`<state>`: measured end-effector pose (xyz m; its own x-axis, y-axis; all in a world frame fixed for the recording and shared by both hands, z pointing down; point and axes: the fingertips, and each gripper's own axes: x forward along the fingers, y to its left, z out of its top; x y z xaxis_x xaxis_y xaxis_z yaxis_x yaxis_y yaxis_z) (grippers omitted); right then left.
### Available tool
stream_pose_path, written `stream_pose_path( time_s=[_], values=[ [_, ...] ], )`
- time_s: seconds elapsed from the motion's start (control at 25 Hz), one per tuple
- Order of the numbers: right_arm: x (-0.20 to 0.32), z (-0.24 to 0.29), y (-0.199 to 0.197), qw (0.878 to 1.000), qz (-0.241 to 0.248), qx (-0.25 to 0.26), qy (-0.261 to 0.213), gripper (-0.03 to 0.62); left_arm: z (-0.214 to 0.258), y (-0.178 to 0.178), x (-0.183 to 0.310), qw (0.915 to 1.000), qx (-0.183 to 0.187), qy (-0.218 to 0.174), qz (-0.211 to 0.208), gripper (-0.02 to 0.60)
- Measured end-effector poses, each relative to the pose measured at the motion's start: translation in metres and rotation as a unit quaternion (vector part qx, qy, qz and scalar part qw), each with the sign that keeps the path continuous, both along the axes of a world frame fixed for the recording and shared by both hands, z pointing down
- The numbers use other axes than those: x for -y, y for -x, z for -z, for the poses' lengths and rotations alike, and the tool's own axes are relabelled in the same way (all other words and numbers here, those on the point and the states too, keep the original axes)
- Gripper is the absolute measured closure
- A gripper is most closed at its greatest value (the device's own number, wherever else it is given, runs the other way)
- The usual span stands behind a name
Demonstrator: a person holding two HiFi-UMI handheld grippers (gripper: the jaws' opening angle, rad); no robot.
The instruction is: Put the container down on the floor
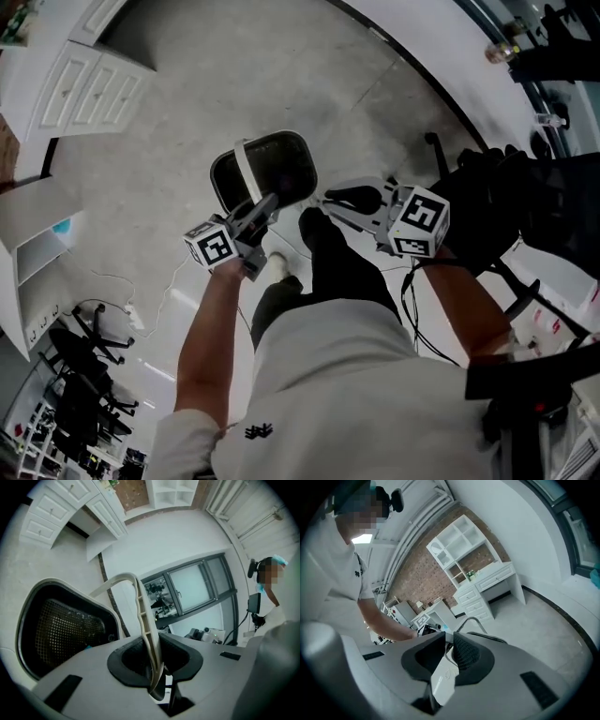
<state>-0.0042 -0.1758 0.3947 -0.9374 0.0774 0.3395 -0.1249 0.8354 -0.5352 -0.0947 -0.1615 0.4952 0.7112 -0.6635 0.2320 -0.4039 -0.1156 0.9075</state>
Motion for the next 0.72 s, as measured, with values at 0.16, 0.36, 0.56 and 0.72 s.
stream_pose_path(
  time_s=[0.16, 0.36, 0.56, 0.72],
  values=[
    [0.033, -0.033, -0.003, 1.0, -0.001, -0.015, 0.015, 0.542, -0.043, 0.001, 0.038, 0.9999, -0.01, 0.009, 0.008, 0.506],
    [0.066, -0.066, -0.005, 0.999, -0.002, -0.034, 0.037, 0.542, -0.098, 0.001, 0.077, 0.9995, -0.017, 0.022, 0.015, 0.508],
    [0.085, -0.108, -0.001, 0.997, -0.011, -0.047, 0.059, 0.542, -0.156, 0.009, 0.109, 0.9994, -0.021, 0.027, 0.008, 0.508],
    [0.096, -0.141, 0.002, 0.995, -0.01, -0.057, 0.075, 0.542, -0.202, 0.014, 0.128, 0.9995, -0.007, 0.032, 0.001, 0.508]
  ],
)
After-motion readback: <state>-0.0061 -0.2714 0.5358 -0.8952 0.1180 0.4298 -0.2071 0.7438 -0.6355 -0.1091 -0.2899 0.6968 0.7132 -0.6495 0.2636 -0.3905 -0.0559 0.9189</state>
